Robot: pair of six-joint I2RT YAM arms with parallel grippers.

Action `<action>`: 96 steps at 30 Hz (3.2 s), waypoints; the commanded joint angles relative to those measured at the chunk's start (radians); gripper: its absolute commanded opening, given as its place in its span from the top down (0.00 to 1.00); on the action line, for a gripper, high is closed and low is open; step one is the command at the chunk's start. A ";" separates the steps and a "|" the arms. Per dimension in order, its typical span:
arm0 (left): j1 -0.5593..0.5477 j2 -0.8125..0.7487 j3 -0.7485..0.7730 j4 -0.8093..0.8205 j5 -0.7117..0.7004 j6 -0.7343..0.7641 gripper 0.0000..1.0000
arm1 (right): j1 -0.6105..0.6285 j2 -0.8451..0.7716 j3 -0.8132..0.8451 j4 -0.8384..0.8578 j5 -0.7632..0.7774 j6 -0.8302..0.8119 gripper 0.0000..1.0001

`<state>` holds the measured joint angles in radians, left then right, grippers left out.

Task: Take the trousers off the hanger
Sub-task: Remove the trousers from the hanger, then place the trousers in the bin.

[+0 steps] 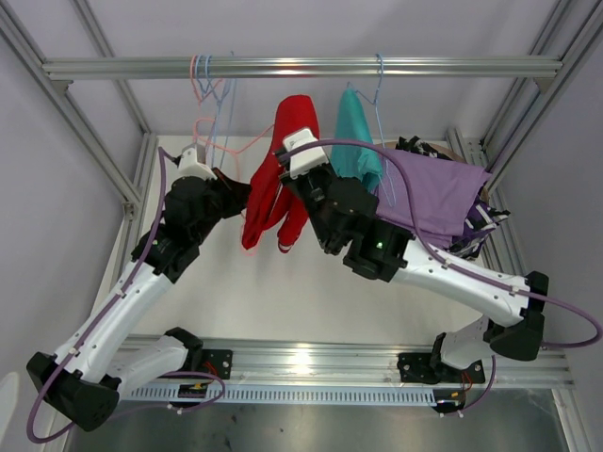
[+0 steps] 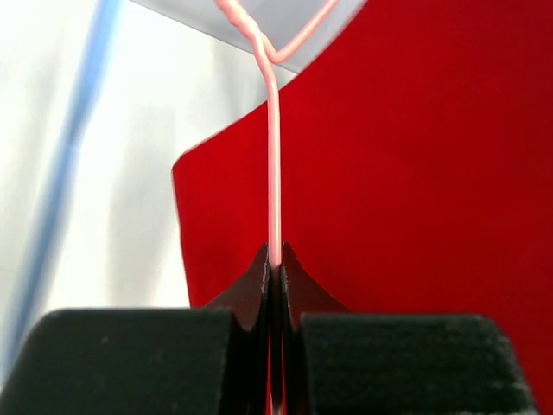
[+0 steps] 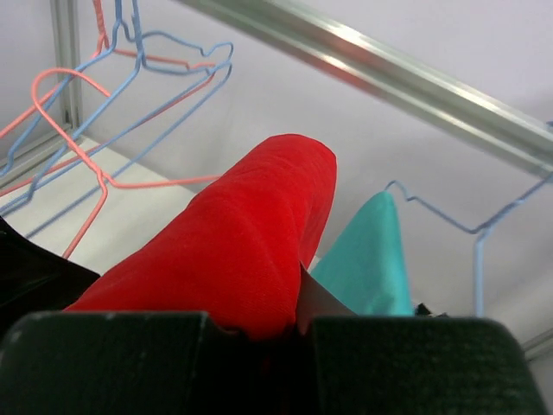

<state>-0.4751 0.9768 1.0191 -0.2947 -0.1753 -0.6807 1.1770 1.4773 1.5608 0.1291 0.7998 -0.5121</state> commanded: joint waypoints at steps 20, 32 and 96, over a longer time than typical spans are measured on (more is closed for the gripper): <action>0.007 0.040 0.001 0.034 0.056 0.000 1.00 | 0.075 -0.342 -0.025 -0.003 0.170 -0.112 1.00; -0.006 0.054 0.004 0.031 0.039 0.018 1.00 | 0.113 -0.595 -0.254 0.079 0.343 -0.195 1.00; -0.126 0.109 0.072 -0.035 -0.040 0.107 1.00 | -0.785 -0.663 -0.526 -0.295 0.124 0.593 1.00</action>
<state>-0.5930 1.0924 1.0428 -0.3523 -0.2100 -0.6003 0.4896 0.7876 0.9463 -0.1879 1.0939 -0.1482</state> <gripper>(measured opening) 0.017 0.084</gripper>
